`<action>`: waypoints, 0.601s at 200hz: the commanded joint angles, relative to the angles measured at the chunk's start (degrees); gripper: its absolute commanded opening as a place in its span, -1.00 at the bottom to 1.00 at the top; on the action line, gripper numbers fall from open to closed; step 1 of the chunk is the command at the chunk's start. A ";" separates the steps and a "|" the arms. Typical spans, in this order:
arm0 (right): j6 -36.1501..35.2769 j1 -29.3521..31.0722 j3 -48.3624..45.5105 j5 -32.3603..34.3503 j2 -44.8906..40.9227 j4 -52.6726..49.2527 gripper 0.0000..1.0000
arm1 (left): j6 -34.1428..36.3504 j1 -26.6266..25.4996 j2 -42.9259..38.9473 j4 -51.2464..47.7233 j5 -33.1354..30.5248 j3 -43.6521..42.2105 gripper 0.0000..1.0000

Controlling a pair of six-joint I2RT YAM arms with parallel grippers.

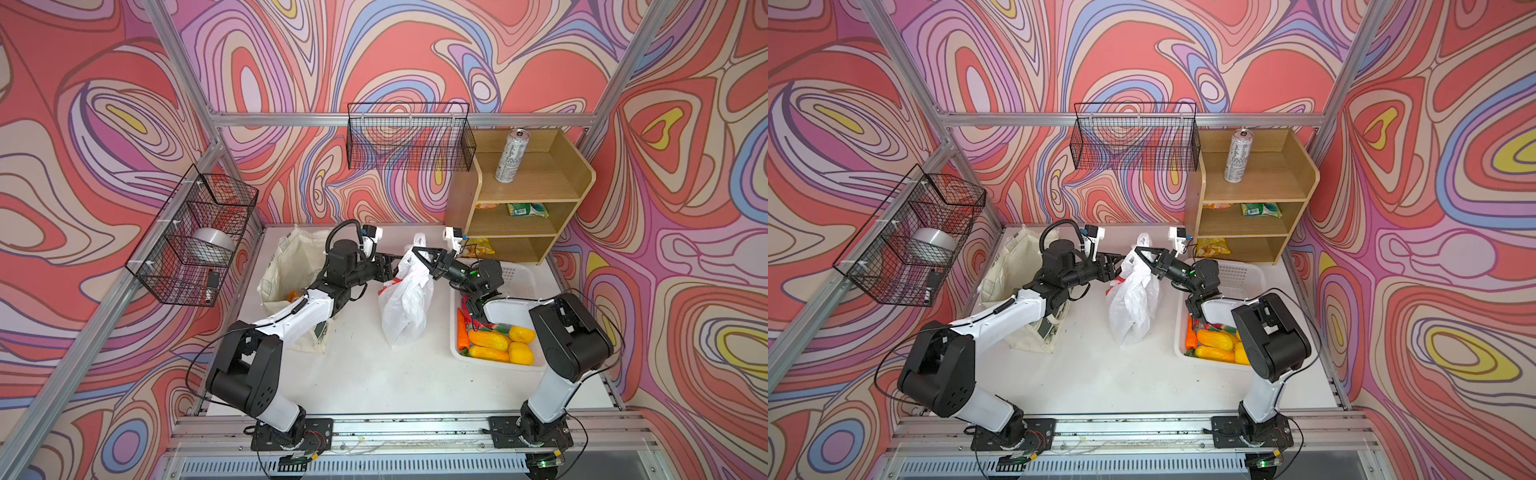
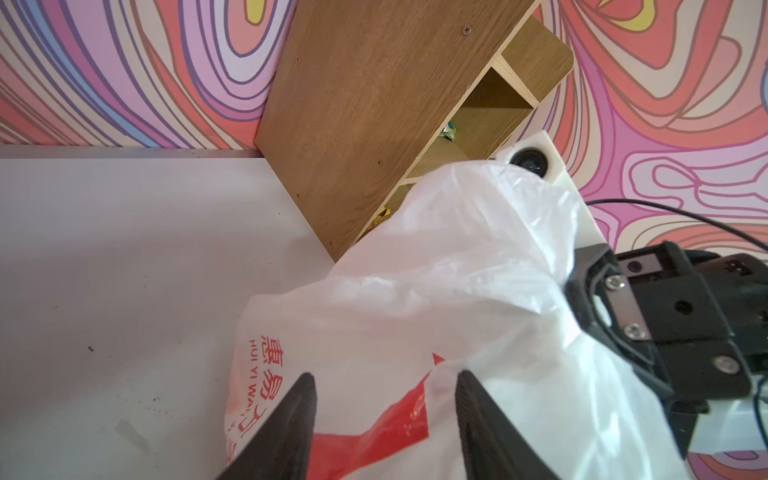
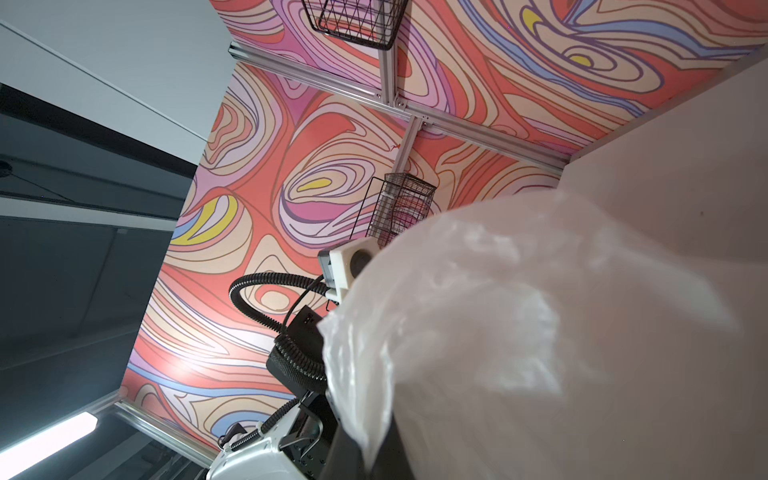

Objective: Place the mixed food into the grocery bags and tie them

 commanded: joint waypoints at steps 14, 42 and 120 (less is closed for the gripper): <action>4.51 -0.63 2.33 -4.38 3.41 7.17 -1.00 | -1.31 -0.74 5.36 1.10 -0.77 6.40 -0.06; 4.17 -1.42 3.90 -5.80 4.01 4.46 -1.00 | 2.28 0.12 2.58 -2.27 -5.15 7.23 0.00; -2.59 -3.36 0.55 -6.22 -1.17 -9.11 -1.00 | 6.57 -0.84 -16.21 -6.69 -5.72 -8.80 0.19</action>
